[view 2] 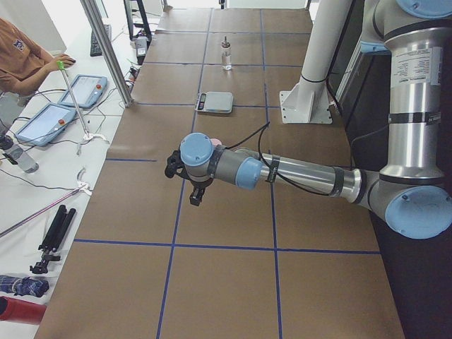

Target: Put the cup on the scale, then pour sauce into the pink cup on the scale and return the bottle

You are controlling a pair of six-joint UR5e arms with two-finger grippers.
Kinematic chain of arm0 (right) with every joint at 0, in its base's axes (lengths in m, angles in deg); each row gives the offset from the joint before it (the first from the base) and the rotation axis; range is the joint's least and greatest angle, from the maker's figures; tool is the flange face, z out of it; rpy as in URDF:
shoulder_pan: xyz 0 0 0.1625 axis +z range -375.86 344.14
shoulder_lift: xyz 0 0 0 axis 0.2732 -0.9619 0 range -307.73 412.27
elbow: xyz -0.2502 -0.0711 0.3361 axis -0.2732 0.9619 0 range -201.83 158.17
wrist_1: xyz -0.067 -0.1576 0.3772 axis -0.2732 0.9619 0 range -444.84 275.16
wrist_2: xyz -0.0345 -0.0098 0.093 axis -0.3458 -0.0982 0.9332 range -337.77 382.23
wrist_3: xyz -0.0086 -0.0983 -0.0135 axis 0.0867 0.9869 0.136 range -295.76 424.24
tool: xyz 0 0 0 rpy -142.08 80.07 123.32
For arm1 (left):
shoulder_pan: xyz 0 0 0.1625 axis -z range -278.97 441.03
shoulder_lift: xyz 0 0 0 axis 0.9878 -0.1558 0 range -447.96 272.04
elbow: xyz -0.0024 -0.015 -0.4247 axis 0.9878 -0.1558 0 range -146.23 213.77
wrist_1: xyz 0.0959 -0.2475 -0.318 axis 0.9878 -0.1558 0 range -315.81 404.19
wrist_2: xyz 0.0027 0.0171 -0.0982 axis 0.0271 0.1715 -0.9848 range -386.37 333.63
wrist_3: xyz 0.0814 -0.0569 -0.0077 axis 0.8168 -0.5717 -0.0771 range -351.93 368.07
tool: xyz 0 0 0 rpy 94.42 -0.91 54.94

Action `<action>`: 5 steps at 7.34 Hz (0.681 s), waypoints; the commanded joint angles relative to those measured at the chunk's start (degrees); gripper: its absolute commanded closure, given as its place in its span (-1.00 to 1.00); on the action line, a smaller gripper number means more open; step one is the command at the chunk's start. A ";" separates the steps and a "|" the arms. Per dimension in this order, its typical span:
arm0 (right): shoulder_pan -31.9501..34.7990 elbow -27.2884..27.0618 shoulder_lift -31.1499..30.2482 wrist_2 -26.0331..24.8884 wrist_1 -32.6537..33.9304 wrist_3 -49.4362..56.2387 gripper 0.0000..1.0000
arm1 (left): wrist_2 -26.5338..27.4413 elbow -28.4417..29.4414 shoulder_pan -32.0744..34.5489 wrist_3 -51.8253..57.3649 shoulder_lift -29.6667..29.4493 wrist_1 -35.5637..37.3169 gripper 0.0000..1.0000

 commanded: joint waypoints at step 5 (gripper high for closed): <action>-0.54 -1.27 -0.76 1.55 -0.02 0.24 -1.00 | 16.02 -1.64 -25.39 -39.93 -8.26 -16.20 -0.98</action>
